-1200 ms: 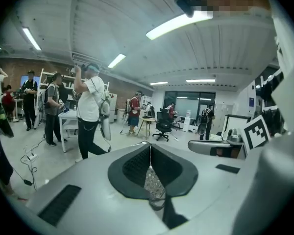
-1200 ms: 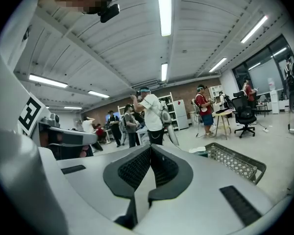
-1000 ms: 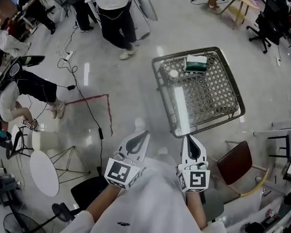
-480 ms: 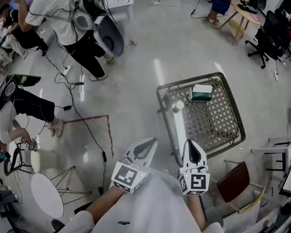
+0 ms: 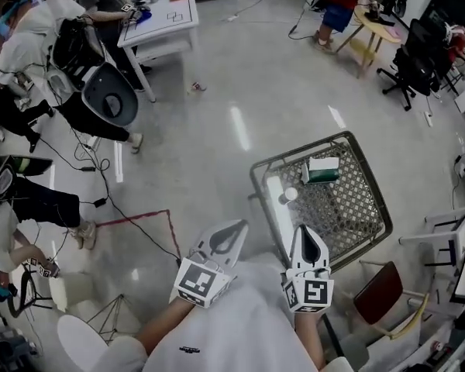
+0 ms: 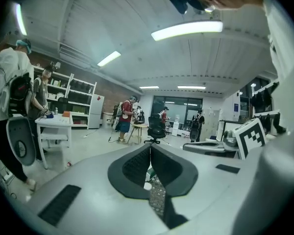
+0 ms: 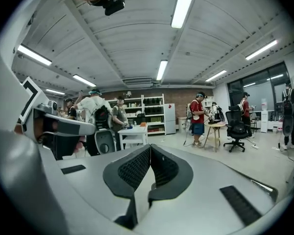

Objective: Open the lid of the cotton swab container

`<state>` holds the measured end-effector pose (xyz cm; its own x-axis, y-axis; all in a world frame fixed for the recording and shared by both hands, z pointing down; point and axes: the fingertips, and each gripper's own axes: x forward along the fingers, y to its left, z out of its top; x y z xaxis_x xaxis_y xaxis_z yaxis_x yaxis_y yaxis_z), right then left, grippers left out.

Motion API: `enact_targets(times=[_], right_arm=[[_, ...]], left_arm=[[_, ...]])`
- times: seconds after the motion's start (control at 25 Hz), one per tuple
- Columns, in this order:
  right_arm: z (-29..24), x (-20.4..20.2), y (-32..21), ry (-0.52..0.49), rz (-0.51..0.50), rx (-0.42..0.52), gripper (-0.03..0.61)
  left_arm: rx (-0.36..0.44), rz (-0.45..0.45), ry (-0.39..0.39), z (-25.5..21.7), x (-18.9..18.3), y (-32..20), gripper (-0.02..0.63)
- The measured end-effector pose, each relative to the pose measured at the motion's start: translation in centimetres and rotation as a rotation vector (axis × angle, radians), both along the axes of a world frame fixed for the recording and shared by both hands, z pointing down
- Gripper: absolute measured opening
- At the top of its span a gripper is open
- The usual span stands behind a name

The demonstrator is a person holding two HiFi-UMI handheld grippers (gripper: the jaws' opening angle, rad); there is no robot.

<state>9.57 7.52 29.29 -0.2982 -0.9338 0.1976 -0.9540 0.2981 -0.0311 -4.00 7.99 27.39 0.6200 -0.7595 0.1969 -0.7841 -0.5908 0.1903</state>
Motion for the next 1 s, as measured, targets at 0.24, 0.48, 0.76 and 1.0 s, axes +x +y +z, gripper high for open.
enact_targets(times=[0.24,0.48,0.76,1.0], right_arm=[[0.6,1.1,-1.9,0.017,0.072,-0.01,0.0],[1.2,2.4,-3.1,0.037,0.086,-0.033,0.0],[3.2,3.7,-5.2,0.04,0.087,-0.073,0.0],[6.1,3.9,-7.7,0.056,0.055,-0.1,0.0]], left_arm=[[-0.022,0.077,-0.017,1.2,0.8,-2.8,0.005],[-0.035,0.124,-0.032,2.0,2.3,-4.6,0.005],[-0.053,0.158,-0.074,5.5,4.7,-7.0,0.005],[-0.065,0.16,-0.072,9.5,6.3,-9.0,0.005]])
